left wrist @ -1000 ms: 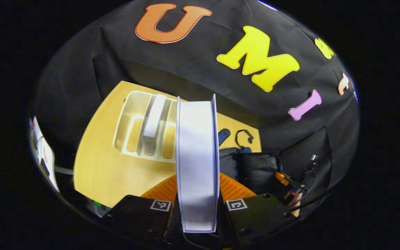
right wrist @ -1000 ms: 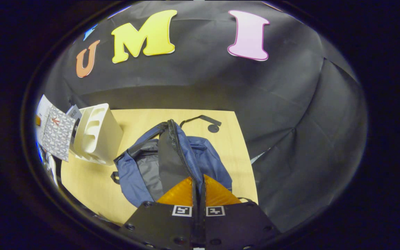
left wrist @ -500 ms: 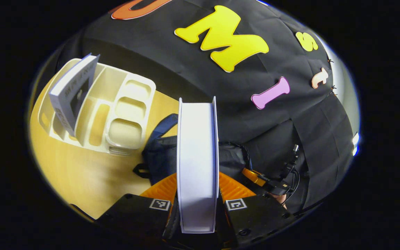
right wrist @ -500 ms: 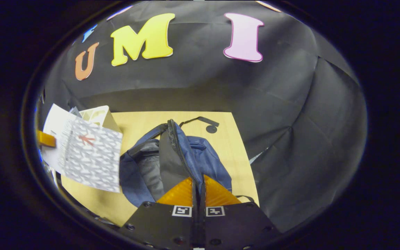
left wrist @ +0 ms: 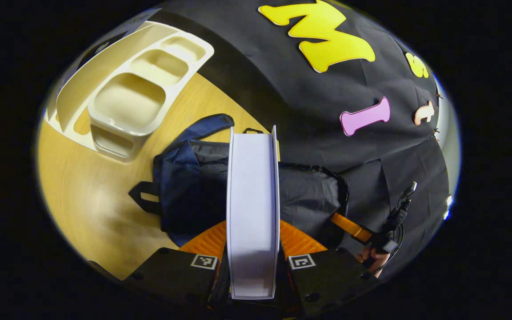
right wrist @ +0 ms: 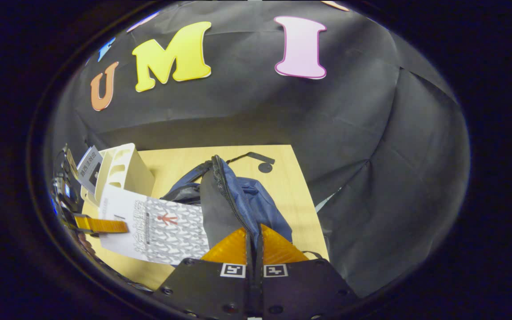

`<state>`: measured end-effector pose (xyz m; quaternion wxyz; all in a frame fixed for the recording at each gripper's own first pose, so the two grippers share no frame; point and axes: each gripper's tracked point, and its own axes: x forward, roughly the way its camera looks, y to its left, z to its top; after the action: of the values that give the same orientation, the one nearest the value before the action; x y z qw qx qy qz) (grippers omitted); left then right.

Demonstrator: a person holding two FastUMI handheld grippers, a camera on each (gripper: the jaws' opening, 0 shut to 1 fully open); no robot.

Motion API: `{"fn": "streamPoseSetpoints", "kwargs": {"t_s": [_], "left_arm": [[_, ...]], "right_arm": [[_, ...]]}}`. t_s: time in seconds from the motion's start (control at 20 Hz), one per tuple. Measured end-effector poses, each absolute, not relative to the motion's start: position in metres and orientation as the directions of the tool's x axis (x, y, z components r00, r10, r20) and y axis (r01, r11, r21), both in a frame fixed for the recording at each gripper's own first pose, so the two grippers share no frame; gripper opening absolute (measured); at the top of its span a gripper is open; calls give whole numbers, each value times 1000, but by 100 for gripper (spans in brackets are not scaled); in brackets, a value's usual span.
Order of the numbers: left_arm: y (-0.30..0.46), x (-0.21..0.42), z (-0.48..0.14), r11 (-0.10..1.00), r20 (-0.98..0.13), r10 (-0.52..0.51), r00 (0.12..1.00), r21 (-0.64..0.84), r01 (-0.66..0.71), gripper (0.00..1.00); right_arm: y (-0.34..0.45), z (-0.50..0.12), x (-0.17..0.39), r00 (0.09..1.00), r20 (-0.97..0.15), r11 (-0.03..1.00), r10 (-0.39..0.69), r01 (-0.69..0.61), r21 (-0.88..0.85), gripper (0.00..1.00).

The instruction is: Open the schoolbag, grab two books from the bookshelf and put them into the schoolbag.

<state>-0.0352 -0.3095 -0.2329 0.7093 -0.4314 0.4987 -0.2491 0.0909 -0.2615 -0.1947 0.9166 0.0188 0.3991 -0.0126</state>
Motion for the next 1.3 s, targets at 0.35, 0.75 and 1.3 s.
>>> {"fn": "streamPoseSetpoints", "kwargs": {"t_s": [0.35,0.75,1.3], "left_arm": [[-346,-36,-284,391,-414,-803,429,-909,-145,44],[-392,-25,-316,323,-339,-830,444,-940,-114,44],[-407,-33,-359,496,-530,-799,285,-848,-187,85]], "right_arm": [[-265,-189,98,675,-737,1000,-24,14,-19,0],[-260,-186,110,667,-744,998,-41,-13,-68,0],[-255,-189,108,658,-752,999,-32,-12,-53,0]]}}
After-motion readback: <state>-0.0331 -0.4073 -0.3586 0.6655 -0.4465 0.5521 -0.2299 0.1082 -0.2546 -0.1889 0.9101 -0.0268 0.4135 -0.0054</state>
